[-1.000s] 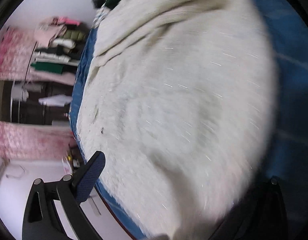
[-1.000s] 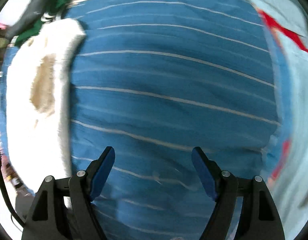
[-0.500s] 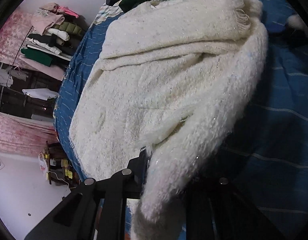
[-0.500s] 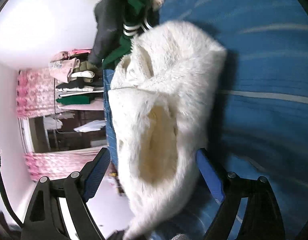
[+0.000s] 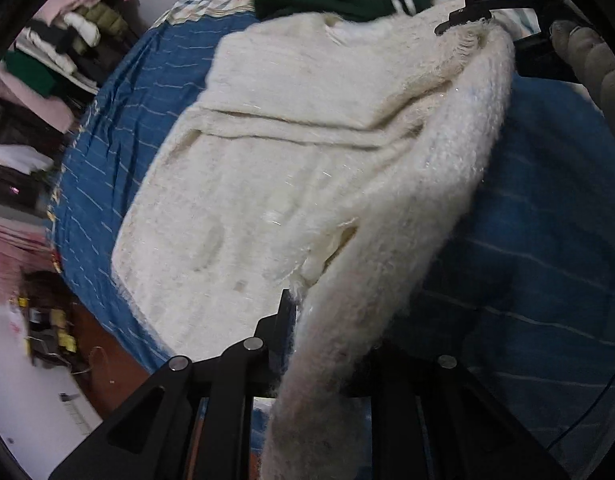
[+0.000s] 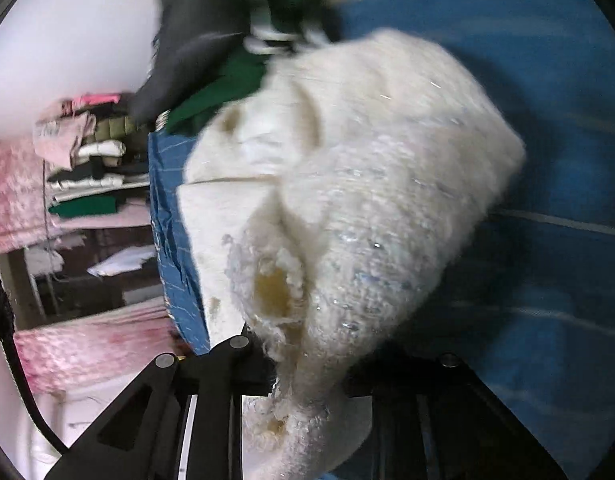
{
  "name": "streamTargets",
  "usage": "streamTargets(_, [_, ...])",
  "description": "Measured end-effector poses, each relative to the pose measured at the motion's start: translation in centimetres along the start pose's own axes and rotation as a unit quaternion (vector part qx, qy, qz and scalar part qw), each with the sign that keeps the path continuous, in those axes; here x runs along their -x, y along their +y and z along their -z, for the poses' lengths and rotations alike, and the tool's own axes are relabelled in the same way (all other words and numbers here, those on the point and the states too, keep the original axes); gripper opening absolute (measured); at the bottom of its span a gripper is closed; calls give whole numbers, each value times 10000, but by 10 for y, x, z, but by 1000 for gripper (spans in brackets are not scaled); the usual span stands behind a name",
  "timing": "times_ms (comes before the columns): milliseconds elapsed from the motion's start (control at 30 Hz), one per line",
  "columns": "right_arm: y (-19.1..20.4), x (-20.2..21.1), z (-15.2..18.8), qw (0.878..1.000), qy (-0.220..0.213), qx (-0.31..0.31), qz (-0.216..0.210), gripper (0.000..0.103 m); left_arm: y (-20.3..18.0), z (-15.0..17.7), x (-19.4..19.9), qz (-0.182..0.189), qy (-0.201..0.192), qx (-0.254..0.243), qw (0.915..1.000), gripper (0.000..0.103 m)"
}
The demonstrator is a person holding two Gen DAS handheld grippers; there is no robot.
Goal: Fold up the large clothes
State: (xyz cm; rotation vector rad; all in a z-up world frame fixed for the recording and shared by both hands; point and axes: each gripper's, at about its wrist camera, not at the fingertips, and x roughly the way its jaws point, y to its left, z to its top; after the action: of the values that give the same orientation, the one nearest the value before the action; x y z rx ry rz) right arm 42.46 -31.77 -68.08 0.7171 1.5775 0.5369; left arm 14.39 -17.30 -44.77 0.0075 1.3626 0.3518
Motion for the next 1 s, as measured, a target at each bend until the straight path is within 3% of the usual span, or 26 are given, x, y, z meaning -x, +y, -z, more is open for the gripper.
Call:
streamTargets(200, [126,-19,3,9955,30,453,828,23,107,-29,0,562,129,705,9958,14])
streamTargets(400, [242,-120,-19,9835,359,785,1590,23,194,-47,-57,730,490,1347,9870,14])
streamTargets(533, [276,-207,-27,9668,677,1017,2246,23,243,-55,-116,878,923,1628,9784,14])
streamTargets(633, [280,-258,-33,9533,787,931,2765,23,268,-58,-148,1122,1147,1845,9696,19])
streamTargets(733, [281,-287,-39,9456,845,870,3018,30,291,-55,-174,1614,1423,2204,9514,19])
streamTargets(767, [285,-291,-39,9468,907,858,2966,40,303,-52,-180,1945,1547,2474,9365,19])
streamTargets(800, [287,-291,-40,9488,955,867,2883,45,312,-49,-182,2168,1615,2660,9253,19])
streamTargets(833, [291,-291,-42,9513,1016,890,2770,49,323,-45,-184,2477,1703,2890,9089,19])
streamTargets(867, [294,-288,-43,9557,1080,933,2574,57,330,-42,-184,2629,1730,3007,9003,19])
streamTargets(933, [295,-271,-43,9665,1162,1070,2021,58,353,-32,-176,3054,1681,3305,8771,23])
streamTargets(1000, [293,-243,-34,9729,1162,1192,1607,58,368,-26,-164,3191,1562,3336,8732,30])
